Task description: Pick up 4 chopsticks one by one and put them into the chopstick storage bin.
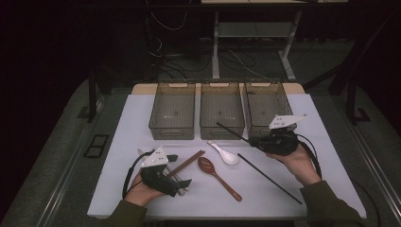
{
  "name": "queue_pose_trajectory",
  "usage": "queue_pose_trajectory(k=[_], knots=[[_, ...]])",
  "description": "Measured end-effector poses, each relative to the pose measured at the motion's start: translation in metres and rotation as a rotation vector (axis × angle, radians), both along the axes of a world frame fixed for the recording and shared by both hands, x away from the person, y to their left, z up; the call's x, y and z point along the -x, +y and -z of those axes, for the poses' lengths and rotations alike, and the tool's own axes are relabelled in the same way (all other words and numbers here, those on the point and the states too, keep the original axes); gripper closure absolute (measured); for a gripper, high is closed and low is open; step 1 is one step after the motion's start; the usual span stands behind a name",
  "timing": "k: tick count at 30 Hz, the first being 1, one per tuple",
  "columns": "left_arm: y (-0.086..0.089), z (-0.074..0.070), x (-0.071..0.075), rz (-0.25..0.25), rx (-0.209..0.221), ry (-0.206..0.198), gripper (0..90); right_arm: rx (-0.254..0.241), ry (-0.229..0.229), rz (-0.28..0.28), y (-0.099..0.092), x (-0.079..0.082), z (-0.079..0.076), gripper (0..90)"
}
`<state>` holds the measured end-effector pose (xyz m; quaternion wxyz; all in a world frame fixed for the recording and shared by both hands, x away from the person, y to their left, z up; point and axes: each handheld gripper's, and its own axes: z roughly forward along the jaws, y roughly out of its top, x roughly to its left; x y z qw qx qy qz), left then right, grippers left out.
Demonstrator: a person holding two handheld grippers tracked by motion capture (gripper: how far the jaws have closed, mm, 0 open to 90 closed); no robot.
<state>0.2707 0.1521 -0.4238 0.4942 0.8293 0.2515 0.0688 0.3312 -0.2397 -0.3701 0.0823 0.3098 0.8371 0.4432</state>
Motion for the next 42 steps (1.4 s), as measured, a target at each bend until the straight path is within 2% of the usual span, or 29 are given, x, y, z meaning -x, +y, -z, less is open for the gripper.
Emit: queue_pose_trajectory(k=[25, 32, 38, 42], knots=[[0.001, -0.001, 0.001, 0.002, 0.007, -0.006, 0.0, 0.04, -0.025, -0.012, 0.058, -0.039, -0.023, 85.8], [0.001, -0.001, 0.001, 0.002, 0.009, -0.009, 0.0, 0.053, -0.016, -0.029, 0.079, -0.049, -0.026, 85.8], [0.001, -0.001, 0.001, 0.0, 0.012, -0.009, 0.0, 0.064, -0.004, -0.025, 0.096, -0.059, -0.026, 85.8], [0.001, -0.001, 0.001, 0.001, 0.011, -0.01, 0.0, 0.055, 0.009, -0.016, 0.106, -0.067, -0.027, 85.7]])
